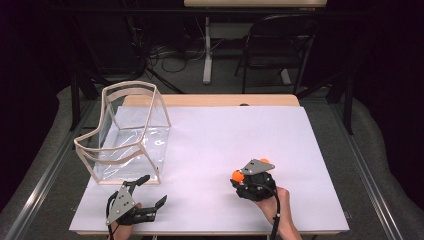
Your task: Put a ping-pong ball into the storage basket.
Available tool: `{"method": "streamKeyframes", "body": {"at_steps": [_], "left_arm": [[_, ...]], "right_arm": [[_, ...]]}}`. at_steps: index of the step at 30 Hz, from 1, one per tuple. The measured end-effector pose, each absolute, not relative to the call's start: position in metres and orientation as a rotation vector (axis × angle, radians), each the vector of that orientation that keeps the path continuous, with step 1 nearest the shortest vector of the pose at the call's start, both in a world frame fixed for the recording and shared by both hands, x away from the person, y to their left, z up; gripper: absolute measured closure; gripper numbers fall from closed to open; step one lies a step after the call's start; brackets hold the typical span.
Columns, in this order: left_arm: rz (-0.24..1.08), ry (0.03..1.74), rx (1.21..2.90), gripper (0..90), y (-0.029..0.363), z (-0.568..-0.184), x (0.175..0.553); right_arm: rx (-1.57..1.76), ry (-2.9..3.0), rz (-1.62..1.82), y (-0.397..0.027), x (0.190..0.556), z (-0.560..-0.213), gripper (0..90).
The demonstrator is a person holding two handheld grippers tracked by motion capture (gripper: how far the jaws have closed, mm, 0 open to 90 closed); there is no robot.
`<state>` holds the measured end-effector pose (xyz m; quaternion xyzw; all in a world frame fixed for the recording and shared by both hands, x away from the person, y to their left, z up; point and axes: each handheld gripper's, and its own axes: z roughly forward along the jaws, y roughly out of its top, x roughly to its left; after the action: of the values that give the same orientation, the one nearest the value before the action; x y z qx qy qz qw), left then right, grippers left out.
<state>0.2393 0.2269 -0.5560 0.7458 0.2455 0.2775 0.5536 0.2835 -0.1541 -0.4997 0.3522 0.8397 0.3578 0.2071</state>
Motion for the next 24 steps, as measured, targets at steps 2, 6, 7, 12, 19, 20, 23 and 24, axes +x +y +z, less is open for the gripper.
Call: {"method": "streamKeyframes", "body": {"at_steps": [2, 6, 7, 12, 19, 20, 23, 24], "left_arm": [[0.657, 0.578, 1.760, 16.0, 0.228, -0.556, 0.239], [0.656, 0.578, 1.762, 16.0, 0.228, -0.556, 0.239], [0.655, 0.577, 1.762, 16.0, 0.228, -0.556, 0.239], [0.655, 0.576, 1.760, 16.0, 0.228, -0.555, 0.239], [0.654, 0.575, 1.760, 16.0, 0.228, -0.555, 0.239], [0.653, 0.575, 1.759, 16.0, 0.228, -0.555, 0.239], [0.653, 0.574, 1.759, 16.0, 0.228, -0.555, 0.239], [0.652, 0.574, 1.759, 16.0, 0.228, -0.555, 0.239]], "right_arm": [[0.983, 2.338, 1.005, -0.152, 0.285, -0.499, 50.6], [0.983, 2.336, 1.014, -0.150, 0.287, -0.499, 50.6], [0.975, 2.339, 1.019, -0.150, 0.288, -0.498, 50.6], [0.976, 2.334, 1.024, -0.145, 0.292, -0.495, 50.6], [0.962, 2.336, 1.015, -0.141, 0.298, -0.493, 50.6], [0.958, 2.337, 1.017, -0.141, 0.299, -0.492, 50.6], [0.951, 2.335, 1.020, -0.138, 0.301, -0.490, 50.6], [0.948, 2.337, 1.020, -0.136, 0.303, -0.488, 50.6]]}}
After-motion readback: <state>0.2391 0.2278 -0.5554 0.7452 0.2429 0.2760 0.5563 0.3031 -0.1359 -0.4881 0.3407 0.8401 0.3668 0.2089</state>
